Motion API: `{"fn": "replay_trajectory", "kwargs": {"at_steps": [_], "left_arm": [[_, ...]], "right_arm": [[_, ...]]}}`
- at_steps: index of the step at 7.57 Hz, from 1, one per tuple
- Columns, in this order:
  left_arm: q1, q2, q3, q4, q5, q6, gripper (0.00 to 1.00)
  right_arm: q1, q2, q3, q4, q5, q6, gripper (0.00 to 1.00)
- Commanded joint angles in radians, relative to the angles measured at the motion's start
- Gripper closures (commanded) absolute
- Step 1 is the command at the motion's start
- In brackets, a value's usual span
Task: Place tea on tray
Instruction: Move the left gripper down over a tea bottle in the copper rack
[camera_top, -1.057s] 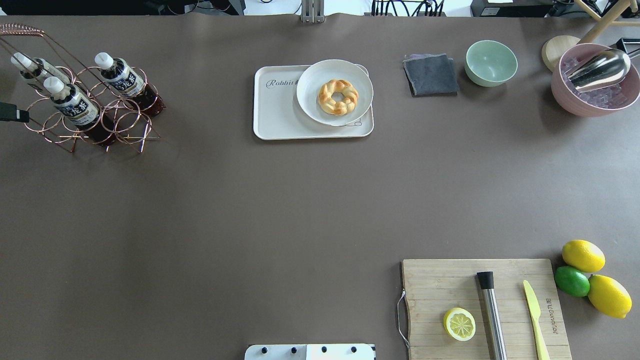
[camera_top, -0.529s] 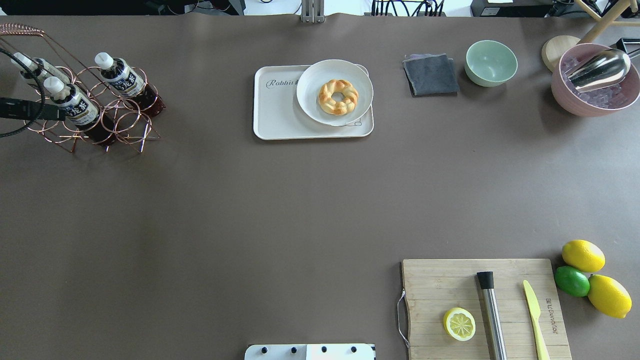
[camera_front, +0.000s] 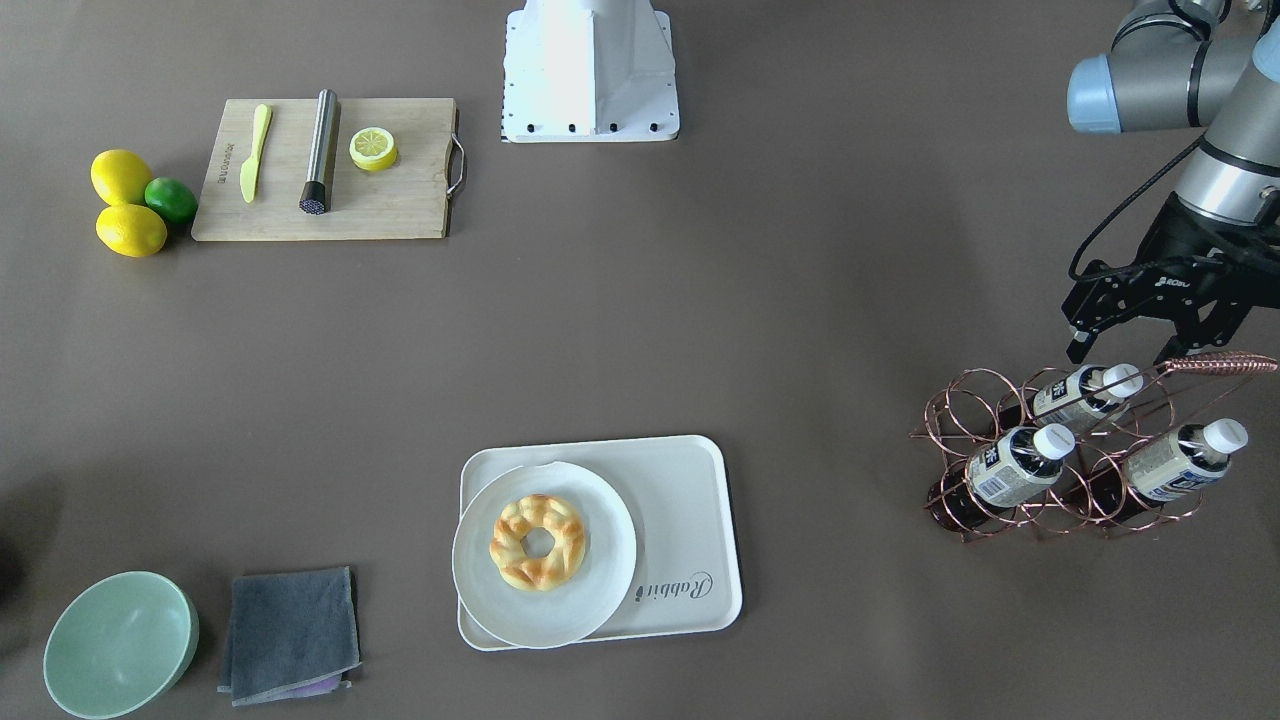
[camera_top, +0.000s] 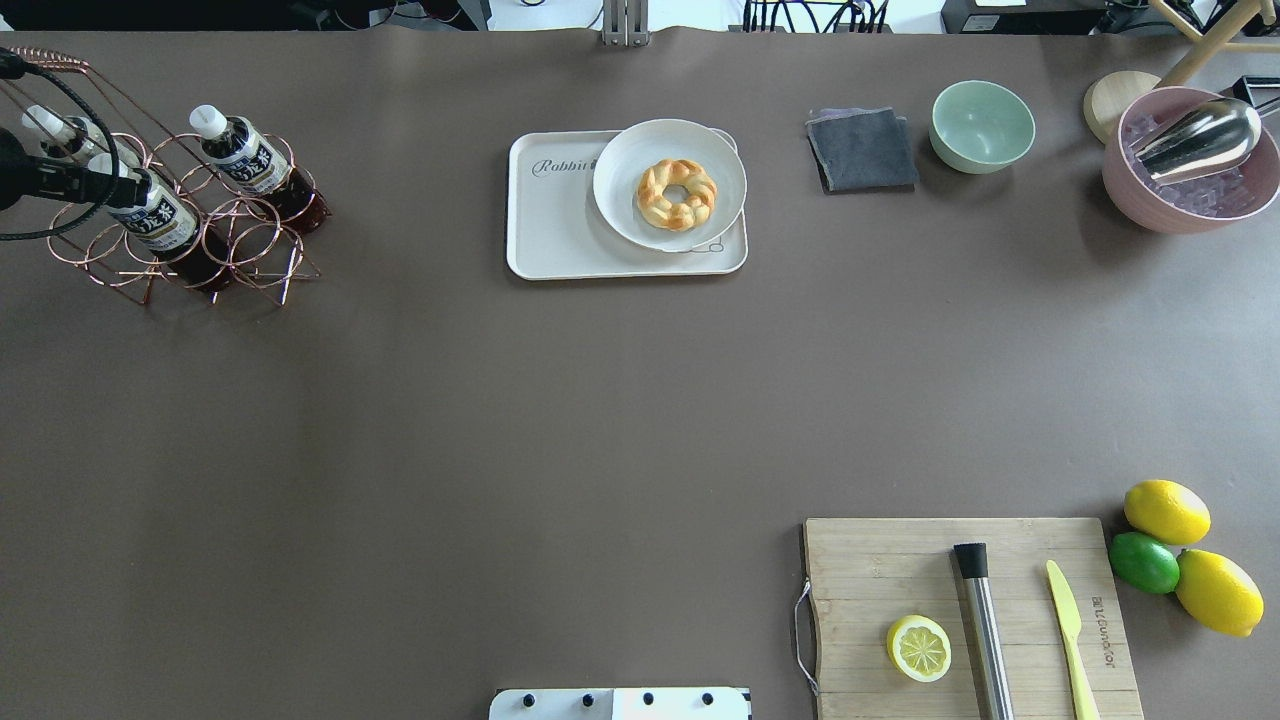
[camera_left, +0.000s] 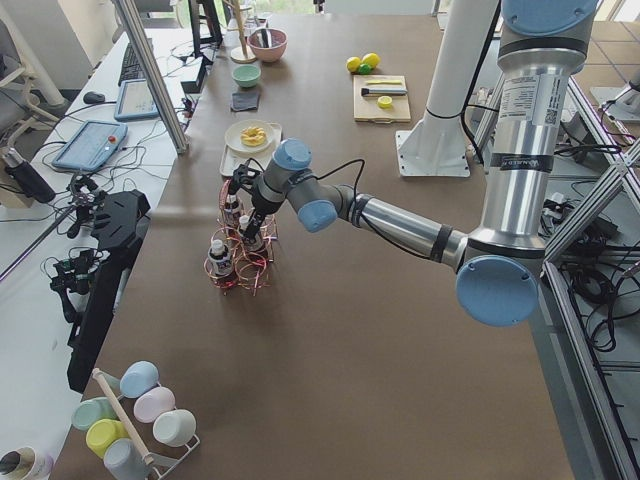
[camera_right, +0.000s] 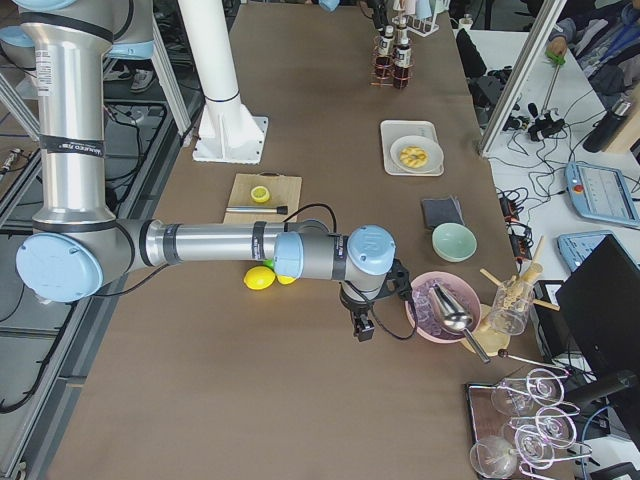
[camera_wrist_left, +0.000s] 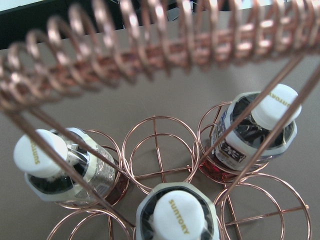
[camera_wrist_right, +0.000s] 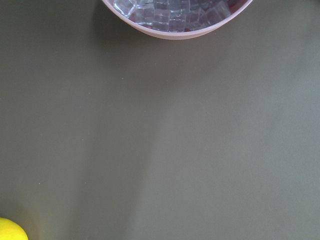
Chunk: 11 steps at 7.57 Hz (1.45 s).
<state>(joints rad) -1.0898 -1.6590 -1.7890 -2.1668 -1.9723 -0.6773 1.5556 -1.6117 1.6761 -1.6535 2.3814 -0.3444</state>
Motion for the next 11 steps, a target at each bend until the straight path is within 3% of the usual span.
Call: {"fn": "replay_trajectory", "kwargs": {"at_steps": [1,3,4,6,8,11], "left_arm": [[-0.012,-0.036,0.033,-0.001,0.004,0.004,0.09],[-0.018,-0.036,0.03,-0.001,0.004,0.002,0.25],[-0.019,-0.036,0.026,-0.001,0.004,0.001,0.43],[-0.025,-0.034,0.025,-0.001,0.004,-0.001,1.0],[-0.036,-0.036,0.02,0.011,0.001,-0.001,1.0],[-0.079,-0.036,-0.156,0.211,-0.002,0.004,1.0]], "right_arm": [[0.0,-0.01,-0.001,0.026,-0.001,0.004,0.0],[0.0,-0.01,-0.009,0.027,0.001,0.004,0.0],[0.0,-0.01,-0.009,0.026,0.001,0.004,0.0],[0.0,-0.013,-0.009,0.026,0.001,0.004,0.0],[-0.002,-0.016,-0.009,0.026,0.002,0.005,0.0],[-0.003,-0.017,-0.01,0.026,0.016,0.005,0.0]]}}
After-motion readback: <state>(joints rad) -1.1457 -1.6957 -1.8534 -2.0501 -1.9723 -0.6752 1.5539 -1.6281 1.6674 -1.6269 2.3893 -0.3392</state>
